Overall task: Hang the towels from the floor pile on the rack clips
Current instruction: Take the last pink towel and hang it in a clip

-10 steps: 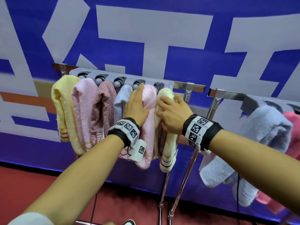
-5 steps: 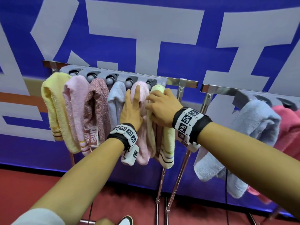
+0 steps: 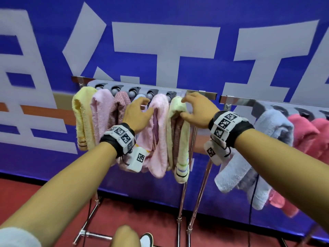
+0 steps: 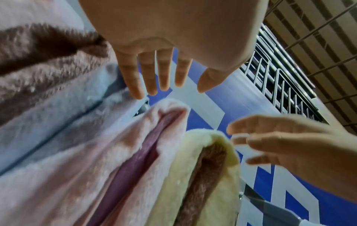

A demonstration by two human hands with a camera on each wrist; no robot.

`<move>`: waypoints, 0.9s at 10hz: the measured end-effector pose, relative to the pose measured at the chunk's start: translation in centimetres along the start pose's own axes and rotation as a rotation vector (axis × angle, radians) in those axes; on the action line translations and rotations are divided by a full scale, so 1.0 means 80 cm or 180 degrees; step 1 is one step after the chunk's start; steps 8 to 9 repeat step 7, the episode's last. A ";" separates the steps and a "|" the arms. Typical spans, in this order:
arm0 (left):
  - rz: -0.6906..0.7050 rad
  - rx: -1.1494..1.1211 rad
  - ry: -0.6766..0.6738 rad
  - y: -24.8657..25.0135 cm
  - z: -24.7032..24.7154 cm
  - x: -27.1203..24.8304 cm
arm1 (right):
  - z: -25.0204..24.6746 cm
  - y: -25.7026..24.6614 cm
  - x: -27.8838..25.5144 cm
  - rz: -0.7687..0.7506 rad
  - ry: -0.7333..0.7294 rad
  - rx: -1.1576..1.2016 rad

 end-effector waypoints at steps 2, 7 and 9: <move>0.0179 0.1044 -0.0686 0.056 -0.003 -0.013 | -0.016 0.015 -0.050 0.0479 -0.0358 -0.0178; 0.0758 0.1748 -0.0872 0.131 0.077 0.032 | -0.069 0.124 -0.050 0.1114 -0.0385 -0.0813; 0.0758 0.1748 -0.0872 0.131 0.077 0.032 | -0.069 0.124 -0.050 0.1114 -0.0385 -0.0813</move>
Point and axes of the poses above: each hand's wrist, its own x-axis towards the middle knuckle, its own z-axis out of the palm, y = z × x, the point moved 10 cm from there along x, towards the middle knuckle, and after that the axes turned 6 degrees about x, right-handed, at the moved point
